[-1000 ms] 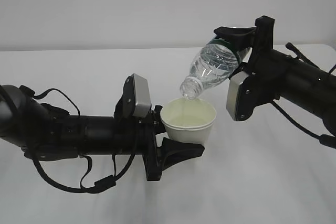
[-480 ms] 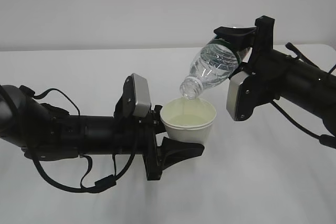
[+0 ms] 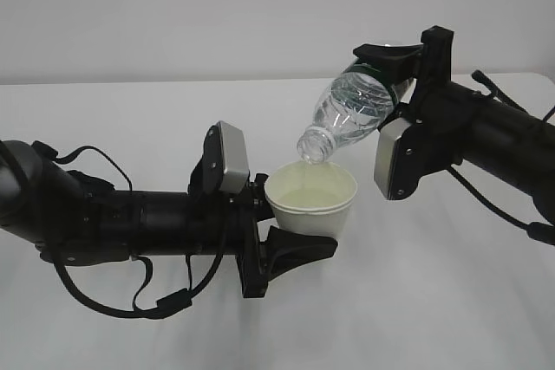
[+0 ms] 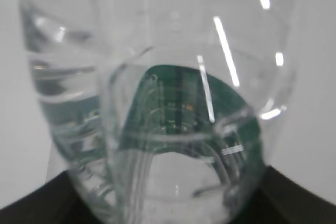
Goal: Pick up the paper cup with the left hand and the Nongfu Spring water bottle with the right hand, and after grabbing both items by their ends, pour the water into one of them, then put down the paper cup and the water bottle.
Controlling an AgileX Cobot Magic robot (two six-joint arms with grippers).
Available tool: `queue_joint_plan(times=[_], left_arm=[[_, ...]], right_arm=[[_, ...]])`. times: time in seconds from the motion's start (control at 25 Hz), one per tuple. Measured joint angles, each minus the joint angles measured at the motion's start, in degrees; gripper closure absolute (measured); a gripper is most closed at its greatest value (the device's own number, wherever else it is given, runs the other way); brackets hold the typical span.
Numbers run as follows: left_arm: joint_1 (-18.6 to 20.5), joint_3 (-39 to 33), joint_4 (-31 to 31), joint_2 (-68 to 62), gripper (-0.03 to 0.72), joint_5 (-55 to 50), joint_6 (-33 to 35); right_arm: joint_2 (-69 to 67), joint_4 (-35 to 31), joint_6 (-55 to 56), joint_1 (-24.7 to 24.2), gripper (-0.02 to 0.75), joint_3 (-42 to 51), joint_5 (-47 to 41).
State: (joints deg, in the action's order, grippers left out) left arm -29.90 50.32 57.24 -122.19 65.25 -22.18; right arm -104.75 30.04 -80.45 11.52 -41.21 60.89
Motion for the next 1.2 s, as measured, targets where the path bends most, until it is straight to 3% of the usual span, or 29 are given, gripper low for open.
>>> queue_joint_plan(times=[1.2], left_arm=[[0.0, 0.0, 0.0, 0.0, 0.238, 0.0, 0.0]], right_arm=[[0.0, 0.0, -0.8, 0.0, 0.29, 0.0, 0.1]])
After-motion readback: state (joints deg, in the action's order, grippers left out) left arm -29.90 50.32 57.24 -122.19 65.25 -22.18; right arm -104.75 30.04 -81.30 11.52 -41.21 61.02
